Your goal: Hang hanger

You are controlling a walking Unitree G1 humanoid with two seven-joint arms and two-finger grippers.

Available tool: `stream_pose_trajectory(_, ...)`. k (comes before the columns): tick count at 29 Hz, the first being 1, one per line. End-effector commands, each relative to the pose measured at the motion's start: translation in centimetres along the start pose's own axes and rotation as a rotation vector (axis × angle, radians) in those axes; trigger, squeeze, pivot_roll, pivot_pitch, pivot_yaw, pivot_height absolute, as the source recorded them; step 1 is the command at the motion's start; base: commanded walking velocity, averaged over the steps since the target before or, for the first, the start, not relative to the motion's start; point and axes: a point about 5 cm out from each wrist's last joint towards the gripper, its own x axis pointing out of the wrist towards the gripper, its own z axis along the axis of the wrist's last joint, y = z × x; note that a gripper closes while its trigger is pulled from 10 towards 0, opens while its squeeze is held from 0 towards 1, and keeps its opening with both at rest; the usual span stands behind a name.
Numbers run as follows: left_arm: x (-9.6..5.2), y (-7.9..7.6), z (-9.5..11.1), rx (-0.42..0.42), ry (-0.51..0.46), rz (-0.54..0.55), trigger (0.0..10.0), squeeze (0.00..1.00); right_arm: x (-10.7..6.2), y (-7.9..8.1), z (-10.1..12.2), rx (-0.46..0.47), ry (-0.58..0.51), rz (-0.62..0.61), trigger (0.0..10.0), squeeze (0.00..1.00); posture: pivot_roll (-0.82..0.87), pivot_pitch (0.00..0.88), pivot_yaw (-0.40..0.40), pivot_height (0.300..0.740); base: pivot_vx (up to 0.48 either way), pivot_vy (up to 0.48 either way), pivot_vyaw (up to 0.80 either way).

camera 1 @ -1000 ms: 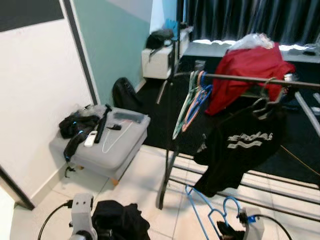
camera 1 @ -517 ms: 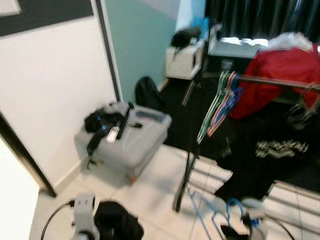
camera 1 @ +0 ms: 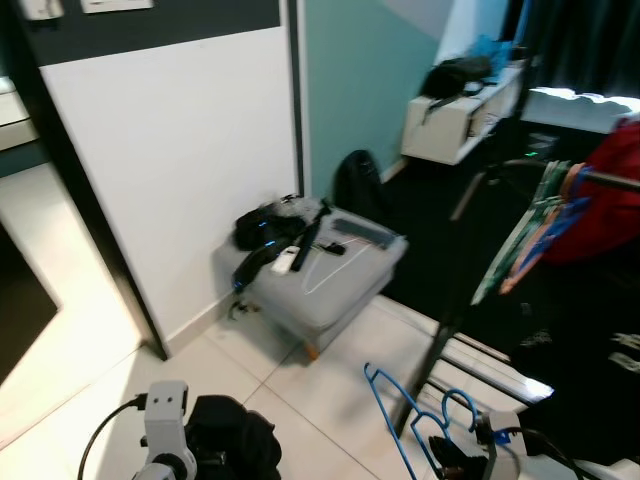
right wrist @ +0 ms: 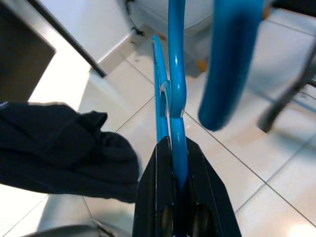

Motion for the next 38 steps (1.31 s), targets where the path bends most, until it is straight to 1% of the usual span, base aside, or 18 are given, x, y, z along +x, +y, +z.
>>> stream_pose_trajectory(1,0.17,0.16,0.69,0.016,-0.027,-0.004,10.0,0.00,0.11,0.23,0.12,-0.002,-0.002,0.008,10.0,0.00,-0.06,0.000,0.016,0.740,0.000,0.000,0.72)
stream_pose_trajectory(24,0.25,-0.33,1.04,0.016,-0.043,-0.008,10.0,0.00,0.00,0.33,0.65,-0.005,0.000,0.015,10.0,0.00,-0.06,0.000,0.001,0.740,0.000,0.000,0.72)
stream_pose_trajectory(38,0.29,-0.21,0.93,0.015,-0.035,-0.004,10.0,0.00,0.02,0.05,0.53,0.000,0.012,0.012,10.0,0.00,-0.06,0.000,-0.001,0.740,0.000,0.000,0.72)
